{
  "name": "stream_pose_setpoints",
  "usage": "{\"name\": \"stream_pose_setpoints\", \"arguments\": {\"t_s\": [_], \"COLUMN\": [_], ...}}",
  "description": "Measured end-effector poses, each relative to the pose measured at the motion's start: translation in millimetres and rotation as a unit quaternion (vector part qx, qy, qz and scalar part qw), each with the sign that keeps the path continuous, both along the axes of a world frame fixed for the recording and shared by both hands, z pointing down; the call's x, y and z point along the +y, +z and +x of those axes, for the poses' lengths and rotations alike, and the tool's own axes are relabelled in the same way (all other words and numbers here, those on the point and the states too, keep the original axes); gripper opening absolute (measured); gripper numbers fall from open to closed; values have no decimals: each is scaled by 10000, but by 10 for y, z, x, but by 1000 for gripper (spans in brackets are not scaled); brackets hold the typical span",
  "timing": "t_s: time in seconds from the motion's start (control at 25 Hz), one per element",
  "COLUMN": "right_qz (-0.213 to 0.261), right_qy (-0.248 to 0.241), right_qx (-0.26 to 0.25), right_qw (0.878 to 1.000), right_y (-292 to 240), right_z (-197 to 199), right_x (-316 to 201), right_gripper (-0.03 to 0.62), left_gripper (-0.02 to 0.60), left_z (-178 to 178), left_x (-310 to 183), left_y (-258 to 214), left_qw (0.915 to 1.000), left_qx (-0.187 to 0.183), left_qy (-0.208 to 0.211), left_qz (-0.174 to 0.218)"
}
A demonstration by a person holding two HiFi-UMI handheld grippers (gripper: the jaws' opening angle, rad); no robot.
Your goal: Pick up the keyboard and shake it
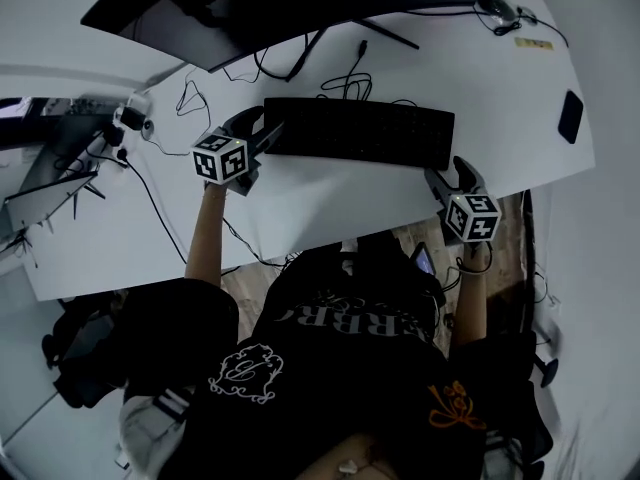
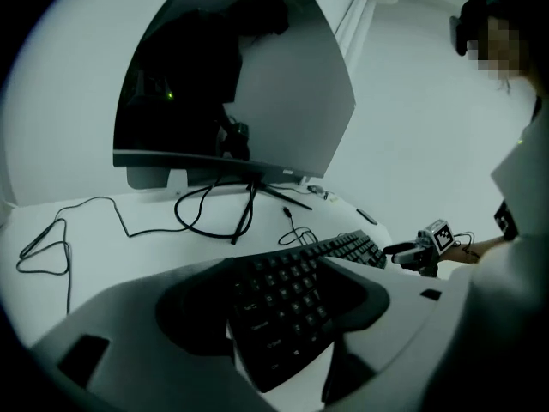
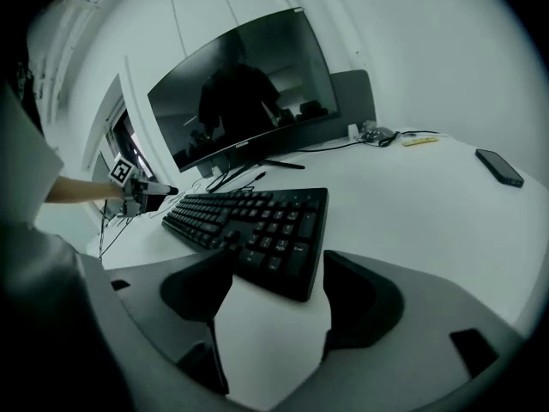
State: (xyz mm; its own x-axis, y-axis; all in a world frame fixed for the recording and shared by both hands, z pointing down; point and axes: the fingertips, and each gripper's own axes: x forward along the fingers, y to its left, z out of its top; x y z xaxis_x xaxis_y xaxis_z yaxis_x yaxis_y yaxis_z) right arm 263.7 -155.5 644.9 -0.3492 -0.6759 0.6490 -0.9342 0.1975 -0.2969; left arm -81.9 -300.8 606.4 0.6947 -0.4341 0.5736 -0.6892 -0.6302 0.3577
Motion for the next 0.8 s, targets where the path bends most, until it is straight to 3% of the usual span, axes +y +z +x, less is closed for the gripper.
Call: {"name": "stream_pose_setpoints", "arguments": {"t_s": [0.2, 0.44, 0.6, 0.8], "right_qz": [13, -74, -88, -44], "right_qy": [-319, -622, -542, -516], "right_qx": [10, 194, 458, 811], "right_qw": [9995, 9979, 9974, 9954], "right_y": [142, 213, 254, 276], "right_z": [-80, -141, -148, -141], "right_x": [-106, -130, -157, -169], "right_gripper": [380, 397, 397, 408], "left_gripper": [365, 377, 377, 377], "left_z": [-45, 45, 41, 61], "left_x": [-167, -211, -208, -202], "left_y": [422, 581, 586, 605], "left_qw": [9976, 9929, 9909, 9916], "left_qx": [-285, -183, -250, -382], "left_qy": [352, 857, 1059, 979], "left_qz": [-516, -801, -796, -750]}}
